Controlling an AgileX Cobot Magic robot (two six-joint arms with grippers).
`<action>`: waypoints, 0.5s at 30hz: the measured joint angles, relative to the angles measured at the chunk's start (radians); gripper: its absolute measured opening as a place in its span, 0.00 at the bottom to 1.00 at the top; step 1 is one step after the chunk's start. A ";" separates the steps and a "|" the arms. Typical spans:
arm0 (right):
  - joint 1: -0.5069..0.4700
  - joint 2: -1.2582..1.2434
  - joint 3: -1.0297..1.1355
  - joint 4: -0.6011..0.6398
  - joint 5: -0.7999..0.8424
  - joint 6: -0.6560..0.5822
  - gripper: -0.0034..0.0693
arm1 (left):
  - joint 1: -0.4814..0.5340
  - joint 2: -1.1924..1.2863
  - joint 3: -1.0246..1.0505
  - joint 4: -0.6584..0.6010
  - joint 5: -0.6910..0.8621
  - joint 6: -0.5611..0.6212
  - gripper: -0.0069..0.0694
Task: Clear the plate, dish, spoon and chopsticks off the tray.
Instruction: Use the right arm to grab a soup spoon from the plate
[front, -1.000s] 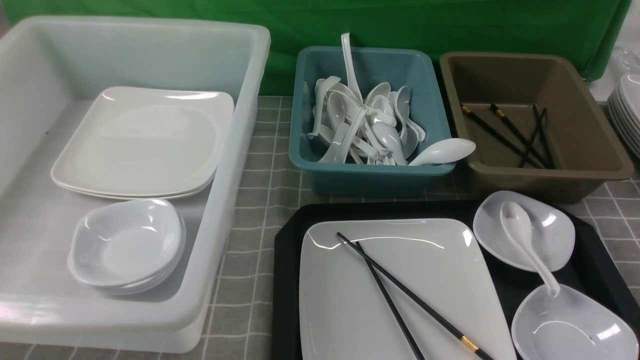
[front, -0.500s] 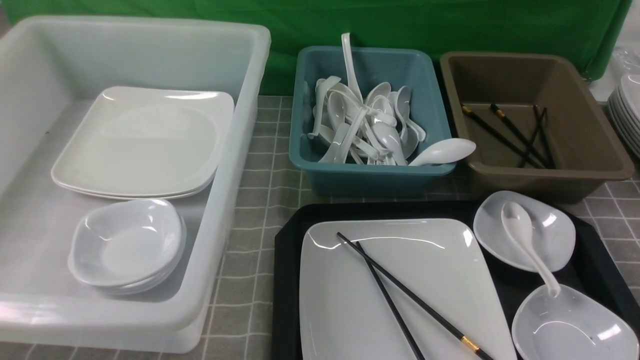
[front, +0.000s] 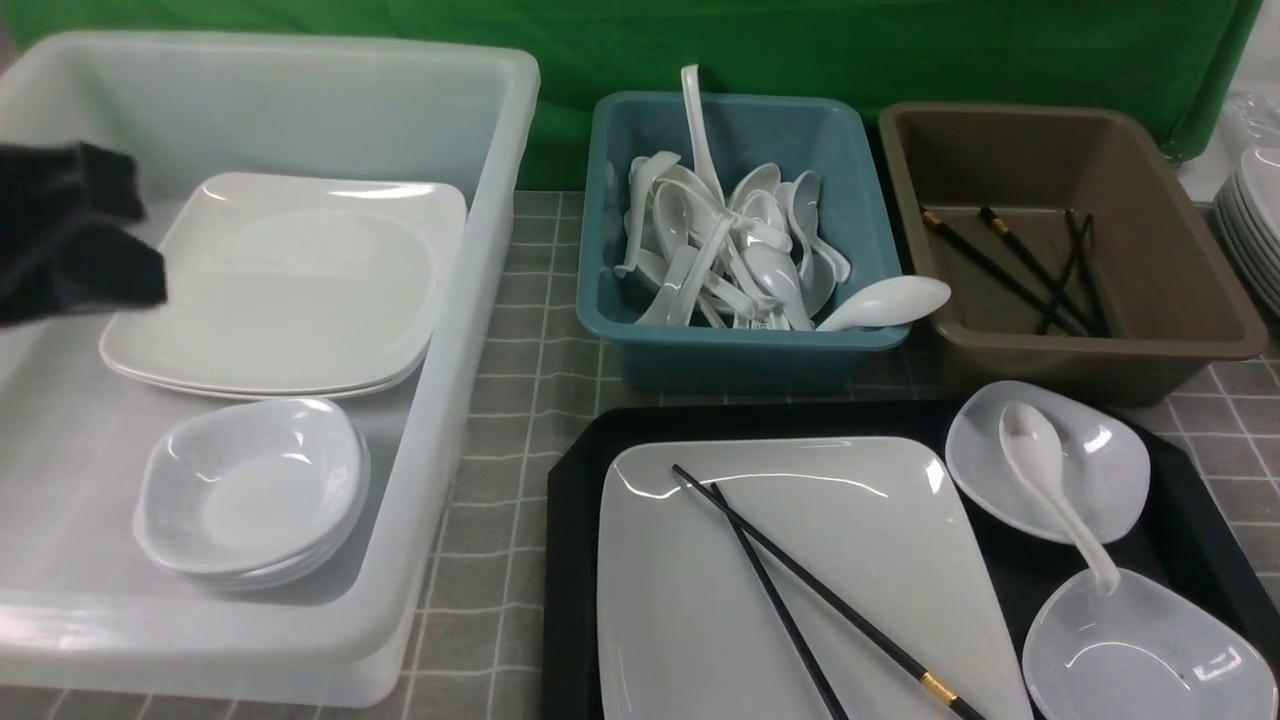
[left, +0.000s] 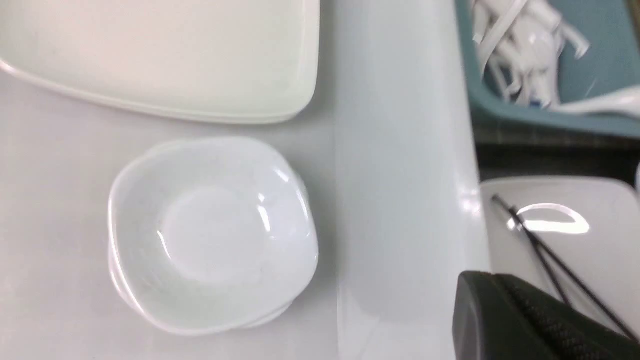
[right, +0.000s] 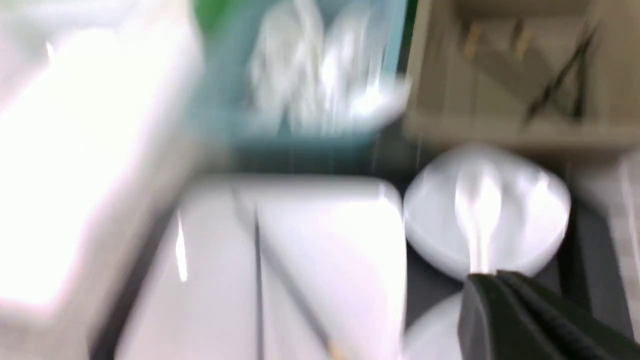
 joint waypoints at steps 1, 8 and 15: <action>0.020 0.045 -0.028 -0.001 0.035 -0.018 0.08 | -0.024 0.021 0.000 0.006 0.002 0.002 0.09; 0.112 0.268 -0.127 0.008 0.192 -0.117 0.08 | -0.353 0.092 0.000 0.106 -0.025 -0.095 0.09; 0.119 0.332 -0.129 -0.066 0.135 -0.082 0.09 | -0.602 0.158 -0.007 0.214 -0.036 -0.216 0.09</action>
